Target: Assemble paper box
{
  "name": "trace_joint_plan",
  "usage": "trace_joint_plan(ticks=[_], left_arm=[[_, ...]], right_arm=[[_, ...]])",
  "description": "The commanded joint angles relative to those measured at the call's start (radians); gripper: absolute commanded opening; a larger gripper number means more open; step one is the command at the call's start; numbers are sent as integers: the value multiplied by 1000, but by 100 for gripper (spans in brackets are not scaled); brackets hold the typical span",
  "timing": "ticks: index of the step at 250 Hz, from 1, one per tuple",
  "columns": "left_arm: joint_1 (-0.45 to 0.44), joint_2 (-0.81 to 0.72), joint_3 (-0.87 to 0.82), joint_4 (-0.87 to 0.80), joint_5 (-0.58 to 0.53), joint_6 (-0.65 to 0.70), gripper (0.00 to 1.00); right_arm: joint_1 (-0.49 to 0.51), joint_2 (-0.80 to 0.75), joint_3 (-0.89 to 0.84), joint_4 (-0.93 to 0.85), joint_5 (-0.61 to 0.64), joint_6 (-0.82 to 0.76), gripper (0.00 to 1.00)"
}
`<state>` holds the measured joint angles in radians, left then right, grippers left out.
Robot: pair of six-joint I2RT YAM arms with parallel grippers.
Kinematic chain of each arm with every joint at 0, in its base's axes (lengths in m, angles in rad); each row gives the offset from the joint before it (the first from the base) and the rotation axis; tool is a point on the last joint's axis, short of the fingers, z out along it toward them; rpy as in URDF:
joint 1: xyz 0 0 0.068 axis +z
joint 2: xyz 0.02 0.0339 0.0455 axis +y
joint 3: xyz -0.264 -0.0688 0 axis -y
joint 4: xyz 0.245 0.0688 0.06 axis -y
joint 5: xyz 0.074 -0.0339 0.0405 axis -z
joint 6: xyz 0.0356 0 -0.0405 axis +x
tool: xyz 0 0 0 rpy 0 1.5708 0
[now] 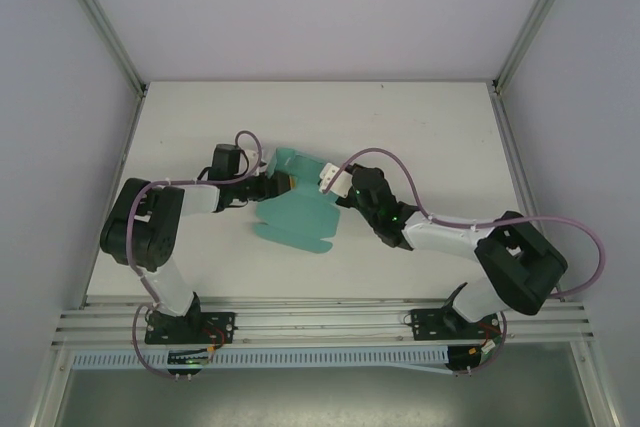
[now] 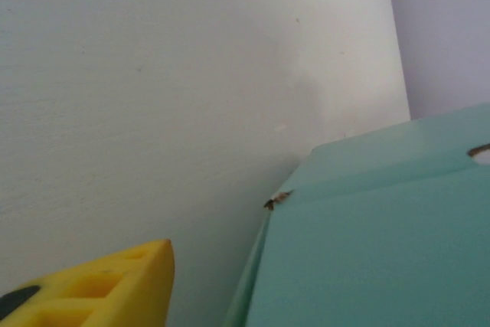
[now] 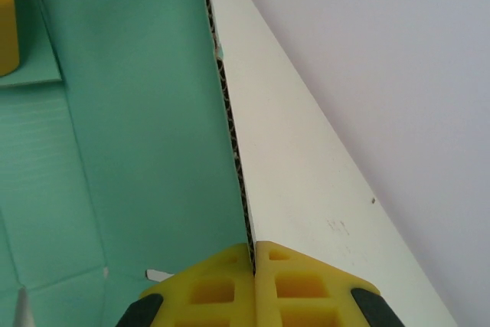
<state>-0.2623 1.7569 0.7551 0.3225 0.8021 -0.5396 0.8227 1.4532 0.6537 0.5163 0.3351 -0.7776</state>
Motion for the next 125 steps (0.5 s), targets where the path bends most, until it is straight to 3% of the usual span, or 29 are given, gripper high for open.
trace_joint_plan(ticks=[1, 41, 79, 99, 125], left_arm=[[-8, -12, 8, 40, -6, -11, 44], [-8, -37, -4, 10, -61, -12, 32], [-8, -42, -13, 1, -64, -5, 35], [-7, -73, -8, -31, -70, 10, 52], [-7, -127, -19, -98, -127, 48, 98]], right_arm=[[8, -31, -12, 55, -16, 47, 0], [8, -36, -20, 44, 2, 44, 0], [6, -48, -24, 23, 6, 35, 0], [5, -49, -25, 18, 30, 19, 0], [0, -51, -26, -8, 51, -22, 0]])
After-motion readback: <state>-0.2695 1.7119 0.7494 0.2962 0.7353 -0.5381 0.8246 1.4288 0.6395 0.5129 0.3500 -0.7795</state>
